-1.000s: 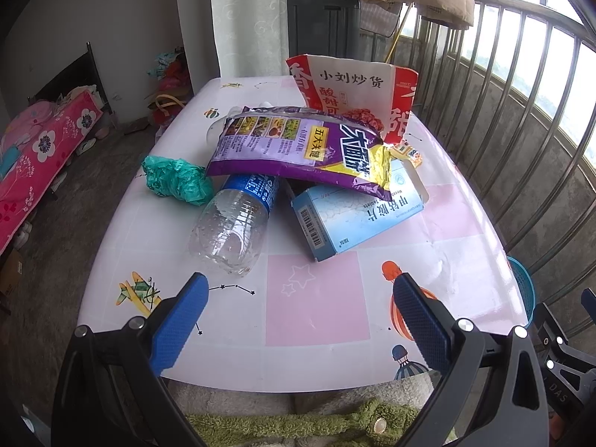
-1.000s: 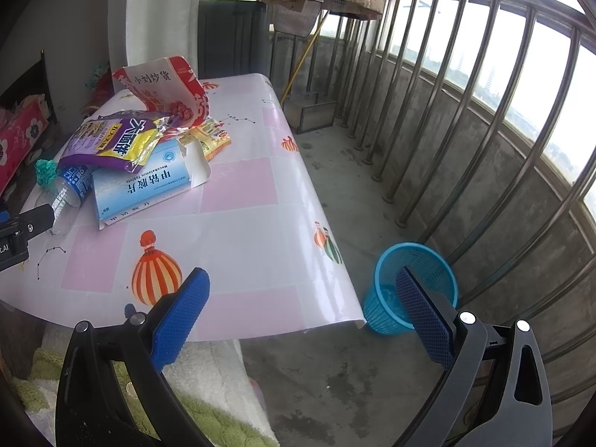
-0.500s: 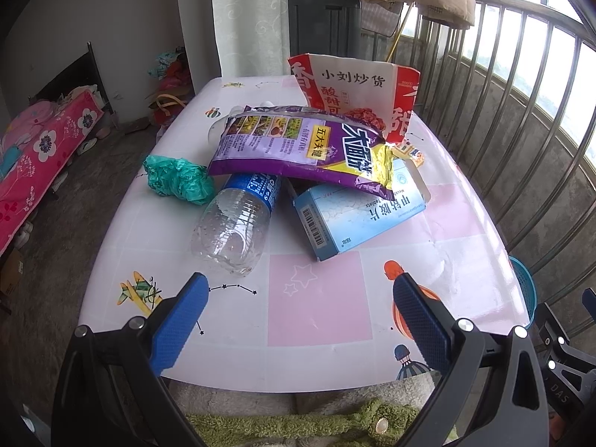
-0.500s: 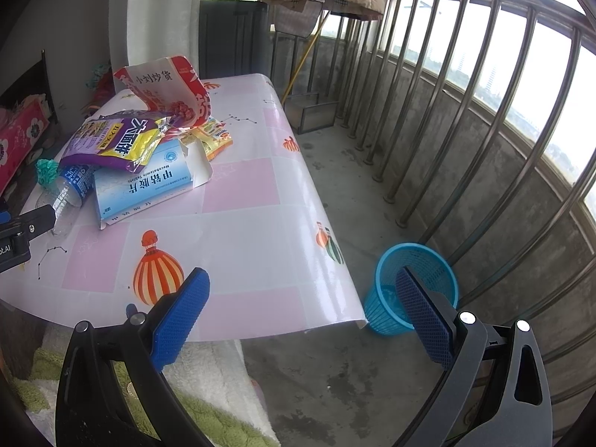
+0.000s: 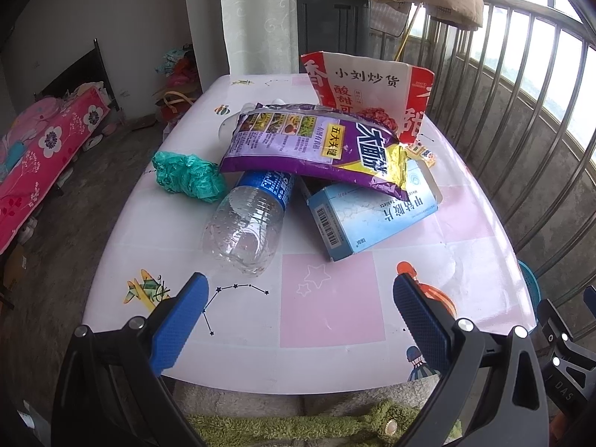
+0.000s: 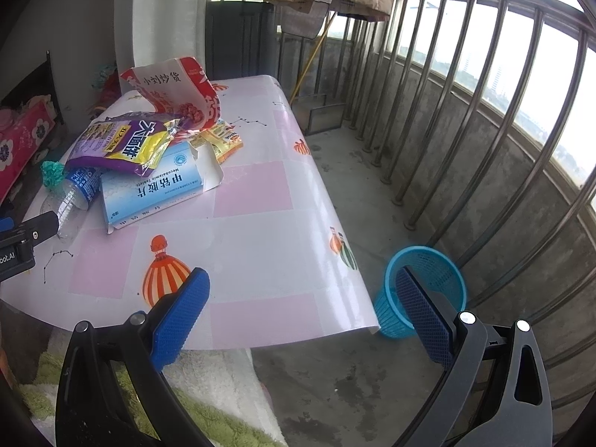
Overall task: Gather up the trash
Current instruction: 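Grasp the green plastic bag with the left tool while the right tool grasps the purple snack bag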
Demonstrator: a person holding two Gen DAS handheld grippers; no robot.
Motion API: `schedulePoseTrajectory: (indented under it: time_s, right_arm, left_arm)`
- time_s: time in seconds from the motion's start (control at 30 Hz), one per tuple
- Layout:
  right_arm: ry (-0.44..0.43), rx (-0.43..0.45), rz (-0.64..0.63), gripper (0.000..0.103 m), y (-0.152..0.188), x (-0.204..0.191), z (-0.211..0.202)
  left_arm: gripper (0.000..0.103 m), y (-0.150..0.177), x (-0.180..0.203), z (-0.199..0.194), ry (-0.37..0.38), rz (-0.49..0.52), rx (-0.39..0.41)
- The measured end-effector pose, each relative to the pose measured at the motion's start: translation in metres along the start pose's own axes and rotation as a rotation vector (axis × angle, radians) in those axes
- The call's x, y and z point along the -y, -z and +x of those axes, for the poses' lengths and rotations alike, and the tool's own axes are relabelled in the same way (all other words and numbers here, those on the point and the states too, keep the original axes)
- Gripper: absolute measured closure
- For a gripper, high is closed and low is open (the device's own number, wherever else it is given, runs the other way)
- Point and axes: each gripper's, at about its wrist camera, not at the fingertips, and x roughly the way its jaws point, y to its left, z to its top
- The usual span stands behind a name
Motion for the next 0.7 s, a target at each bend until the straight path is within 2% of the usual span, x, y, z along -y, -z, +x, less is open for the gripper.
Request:
schedulePoseTrajectory:
  time_s: [0.2, 0.5, 0.57, 0.7]
  right_arm:
    - [-0.06, 0.069, -0.014, 0.008, -0.019, -0.014, -0.001]
    - [-0.198, 0.209, -0.039, 0.008, -0.065, -0.053, -0.004]
    - [-0.214, 0.224, -0.046, 0.008, -0.075, -0.061, -0.002]
    - [-0.238, 0.235, -0.055, 0.008, -0.094, -0.074, 0.01]
  left_arm:
    - [0.006, -0.005, -0.031, -0.001, -0.037, -0.035, 0.038]
    - [0.006, -0.024, -0.12, 0.013, -0.138, -0.152, 0.083]
    - [0.006, -0.028, -0.134, 0.018, -0.133, -0.159, 0.084]
    - [0.006, -0.038, -0.157, 0.037, -0.072, -0.179, 0.081]
